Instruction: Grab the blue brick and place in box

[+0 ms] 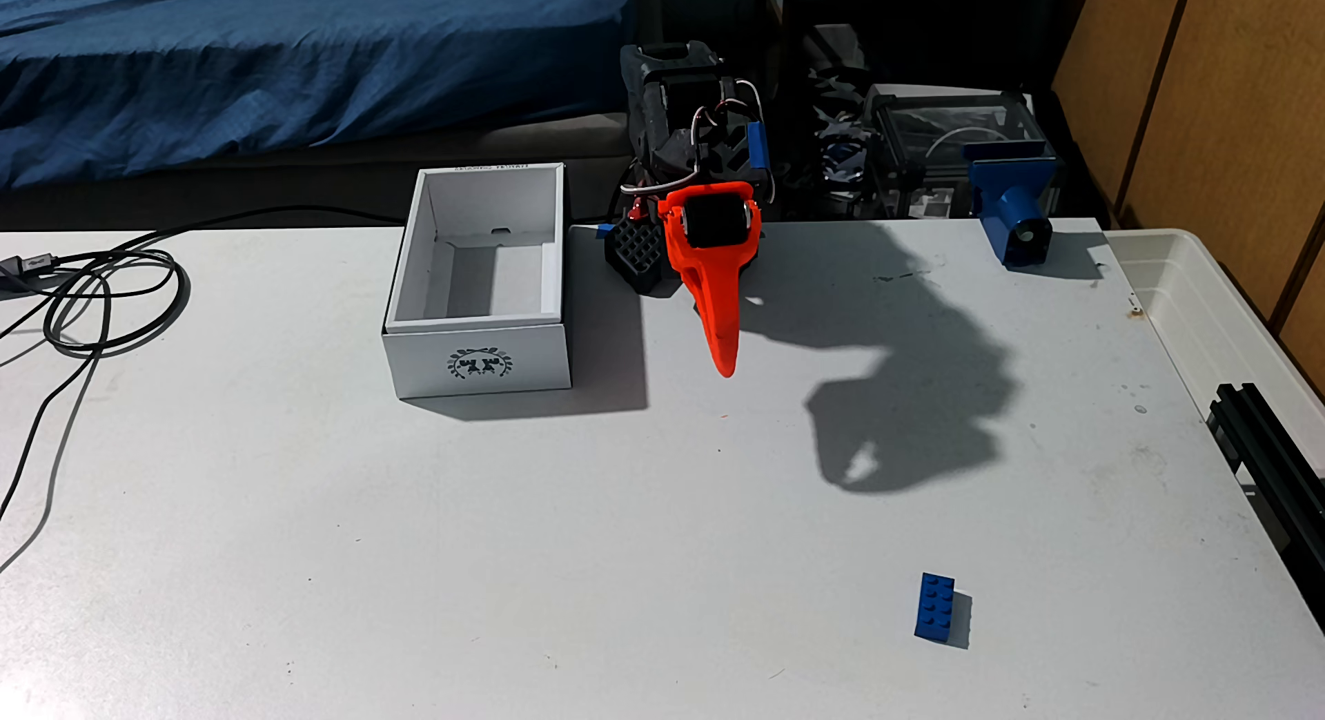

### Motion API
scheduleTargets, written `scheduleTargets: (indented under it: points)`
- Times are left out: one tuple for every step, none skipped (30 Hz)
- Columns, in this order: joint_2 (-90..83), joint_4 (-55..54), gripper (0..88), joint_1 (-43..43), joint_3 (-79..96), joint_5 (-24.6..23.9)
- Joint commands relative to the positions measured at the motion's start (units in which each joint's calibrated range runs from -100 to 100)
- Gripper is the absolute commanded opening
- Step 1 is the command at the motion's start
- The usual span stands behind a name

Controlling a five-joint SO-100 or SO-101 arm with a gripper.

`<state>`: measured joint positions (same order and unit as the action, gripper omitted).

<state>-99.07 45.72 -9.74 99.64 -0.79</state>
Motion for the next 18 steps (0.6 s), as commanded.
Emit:
scheduleTargets:
  points:
    - [0.34,0.17,0.9,0.16,-0.17,0.24]
    - [0.34,0.17,0.9,0.16,-0.17,0.24]
    - [0.34,0.17,0.9,0.16,-0.17,0.24]
    - [0.34,0.17,0.9,0.16,-0.17,0.24]
    - [0.34,0.17,0.9,0.16,-0.17,0.24]
    - [0.34,0.17,0.9,0.16,-0.17,0.24]
    - [0.34,0.17,0.9,0.16,-0.17,0.24]
    - [0.34,0.17,0.9,0.16,-0.17,0.24]
    - [0.34,0.17,0.9,0.16,-0.17,0.24]
    - [0.34,0.17,0.9,0.16,-0.17,0.24]
    - [0.34,0.17,0.9,0.16,-0.17,0.24]
    - [0.34,0.17,0.9,0.16,-0.17,0.24]
    - [0.34,0.17,0.9,0.16,-0.17,0.24]
    - [0.34,0.17,0.9,0.16,-0.17,0.24]
    - [0.34,0.17,0.9,0.16,-0.17,0.24]
    - [0.34,0.17,1.0,-0.14,-0.17,-0.08]
    - [0.34,0.17,1.0,-0.36,-0.17,-0.08]
    - [0.25,-0.35,1.1,-0.44,-0.17,0.18]
